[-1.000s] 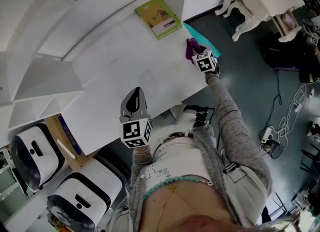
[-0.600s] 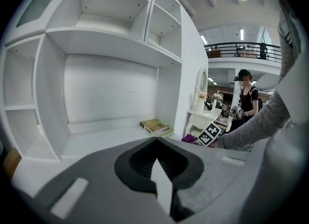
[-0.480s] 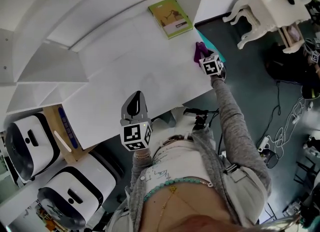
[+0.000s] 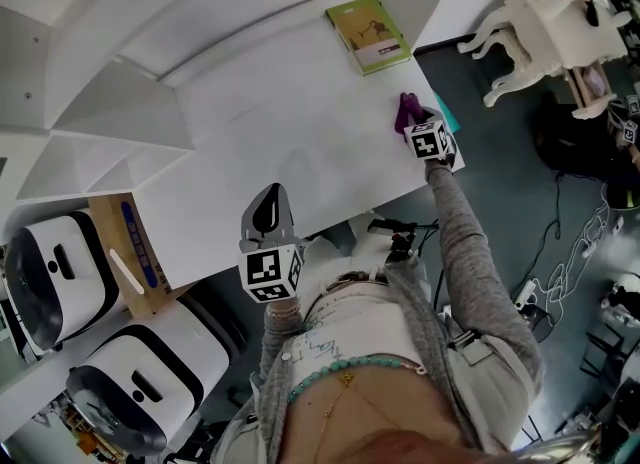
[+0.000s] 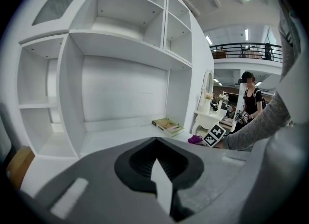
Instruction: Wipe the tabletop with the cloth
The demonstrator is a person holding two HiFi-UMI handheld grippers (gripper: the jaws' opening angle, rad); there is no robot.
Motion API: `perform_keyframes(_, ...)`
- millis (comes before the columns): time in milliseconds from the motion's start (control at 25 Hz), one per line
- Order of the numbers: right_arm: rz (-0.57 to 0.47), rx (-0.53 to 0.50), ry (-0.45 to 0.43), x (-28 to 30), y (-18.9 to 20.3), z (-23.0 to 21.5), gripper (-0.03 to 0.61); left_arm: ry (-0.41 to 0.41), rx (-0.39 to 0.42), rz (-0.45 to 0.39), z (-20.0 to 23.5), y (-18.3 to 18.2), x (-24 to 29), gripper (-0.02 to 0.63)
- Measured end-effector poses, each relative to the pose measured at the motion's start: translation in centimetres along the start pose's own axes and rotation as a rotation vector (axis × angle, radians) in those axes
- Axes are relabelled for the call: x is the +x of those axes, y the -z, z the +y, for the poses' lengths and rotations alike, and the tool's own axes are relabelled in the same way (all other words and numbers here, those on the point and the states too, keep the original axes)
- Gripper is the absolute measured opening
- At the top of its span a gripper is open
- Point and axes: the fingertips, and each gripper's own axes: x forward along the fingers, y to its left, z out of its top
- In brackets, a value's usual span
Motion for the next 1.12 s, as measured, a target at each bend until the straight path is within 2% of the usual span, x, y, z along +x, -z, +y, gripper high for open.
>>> perform_keyframes(1120,0.014,-0.041,-0.048,-1.9,-1.7,12.0,0.089,-0.025,-0.014,-0.020,6.3,2.3,-6.9,0.000)
